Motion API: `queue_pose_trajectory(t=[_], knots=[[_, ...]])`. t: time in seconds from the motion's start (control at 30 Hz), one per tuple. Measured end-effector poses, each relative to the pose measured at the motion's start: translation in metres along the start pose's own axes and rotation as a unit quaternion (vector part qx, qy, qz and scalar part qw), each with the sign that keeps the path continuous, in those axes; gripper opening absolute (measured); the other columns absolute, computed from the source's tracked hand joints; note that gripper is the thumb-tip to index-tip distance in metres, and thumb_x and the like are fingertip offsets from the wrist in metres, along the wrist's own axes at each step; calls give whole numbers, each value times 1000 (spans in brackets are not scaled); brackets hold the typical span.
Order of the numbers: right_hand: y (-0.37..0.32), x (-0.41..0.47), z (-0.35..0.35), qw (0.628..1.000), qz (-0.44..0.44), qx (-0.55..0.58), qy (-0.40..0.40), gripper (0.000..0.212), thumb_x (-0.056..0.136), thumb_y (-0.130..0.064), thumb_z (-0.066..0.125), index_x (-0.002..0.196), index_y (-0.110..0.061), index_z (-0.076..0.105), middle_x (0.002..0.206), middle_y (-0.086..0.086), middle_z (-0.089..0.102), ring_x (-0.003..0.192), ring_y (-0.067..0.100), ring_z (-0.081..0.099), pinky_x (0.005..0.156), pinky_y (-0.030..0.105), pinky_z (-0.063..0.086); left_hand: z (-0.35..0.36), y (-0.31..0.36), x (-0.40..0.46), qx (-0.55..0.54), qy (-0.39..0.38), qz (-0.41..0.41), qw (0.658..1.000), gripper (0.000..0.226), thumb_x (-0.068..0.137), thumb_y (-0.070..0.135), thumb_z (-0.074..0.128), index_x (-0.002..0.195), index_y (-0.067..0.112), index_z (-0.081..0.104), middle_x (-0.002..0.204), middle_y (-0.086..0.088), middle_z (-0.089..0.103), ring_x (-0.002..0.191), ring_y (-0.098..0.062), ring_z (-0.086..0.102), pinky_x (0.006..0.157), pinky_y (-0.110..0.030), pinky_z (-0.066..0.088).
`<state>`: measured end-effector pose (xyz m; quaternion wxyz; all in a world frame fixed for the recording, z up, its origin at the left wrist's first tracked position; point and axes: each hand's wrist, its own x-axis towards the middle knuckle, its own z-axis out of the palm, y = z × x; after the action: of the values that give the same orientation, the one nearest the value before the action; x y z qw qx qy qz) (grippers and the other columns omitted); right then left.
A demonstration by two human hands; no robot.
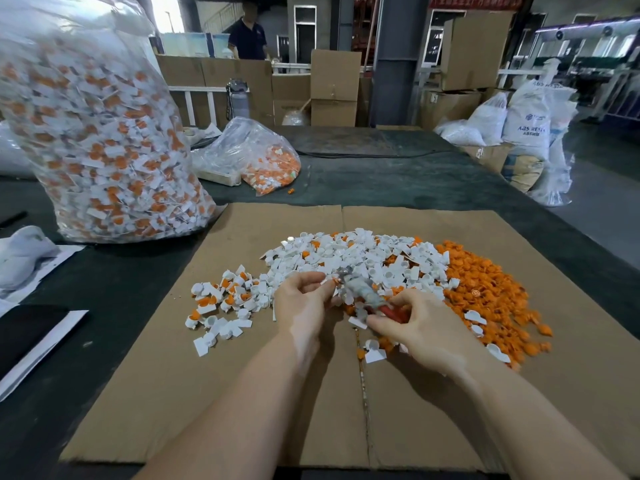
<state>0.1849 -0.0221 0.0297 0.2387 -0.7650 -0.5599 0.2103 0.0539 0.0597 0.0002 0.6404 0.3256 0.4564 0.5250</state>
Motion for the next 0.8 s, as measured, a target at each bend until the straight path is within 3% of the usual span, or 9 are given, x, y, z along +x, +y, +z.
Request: queue_pose_trajectory(t=[0.13, 0.27, 0.43, 0.53, 0.6, 0.67, 0.73, 0.8], knots=[[17, 11, 2, 985, 29, -105, 133, 53, 78, -62, 58, 109, -20, 54, 104, 0, 58, 100, 18, 52, 82, 32, 46, -14, -4, 1, 143, -16, 66, 987, 17, 84, -1, 66, 97, 9, 62, 80, -8, 59, 67, -21, 61, 71, -37, 55], [34, 23, 1, 948, 45, -248, 195, 67, 77, -71, 48, 120, -19, 51, 116, 2, 56, 112, 21, 49, 92, 34, 40, -18, -9, -2, 251, -58, 139, 956, 18, 88, 3, 61, 96, 19, 59, 82, 1, 63, 79, -10, 61, 69, -7, 45], [45, 31, 2, 926, 51, -315, 200, 67, 81, -72, 37, 122, -20, 49, 118, 2, 53, 112, 21, 47, 94, 33, 37, -20, -11, -3, 273, -80, 153, 946, 16, 90, 9, 59, 96, 24, 58, 81, 8, 66, 85, -4, 62, 71, -5, 40], [38, 30, 4, 904, 60, -374, 196, 68, 85, -69, 34, 130, -20, 46, 130, 6, 50, 123, 25, 42, 108, 42, 24, -22, -12, -3, 274, -88, 158, 945, 20, 91, 9, 59, 91, 29, 58, 81, 11, 66, 84, 0, 61, 71, -4, 41], [27, 28, 6, 905, -12, -350, 243, 55, 86, -53, 55, 124, -14, 56, 123, 12, 56, 118, 31, 48, 106, 50, 27, -23, -12, -2, 280, -94, 159, 942, 21, 91, 10, 58, 91, 31, 58, 84, 9, 67, 85, 0, 61, 71, -6, 41], [16, 25, 15, 907, -158, -269, 281, 32, 77, -20, 76, 105, -8, 67, 100, 12, 64, 96, 31, 60, 87, 48, 46, -23, -13, -1, 283, -99, 159, 941, 22, 91, 10, 58, 90, 32, 59, 86, 5, 68, 85, -5, 63, 73, -12, 44], [5, 17, 30, 917, -265, -174, 241, 26, 72, 1, 75, 95, -8, 71, 88, 8, 65, 84, 27, 62, 74, 40, 54, -23, -13, -1, 281, -106, 161, 940, 24, 91, 8, 57, 87, 31, 59, 87, -1, 68, 85, -12, 64, 78, -20, 47], [-1, 12, 45, 922, -310, -105, 205, 20, 73, 2, 74, 90, -8, 71, 82, 6, 65, 80, 25, 61, 69, 35, 54, -23, -12, -1, 280, -121, 163, 938, 25, 91, 4, 56, 86, 29, 60, 87, -2, 69, 85, -12, 64, 80, -21, 48]])
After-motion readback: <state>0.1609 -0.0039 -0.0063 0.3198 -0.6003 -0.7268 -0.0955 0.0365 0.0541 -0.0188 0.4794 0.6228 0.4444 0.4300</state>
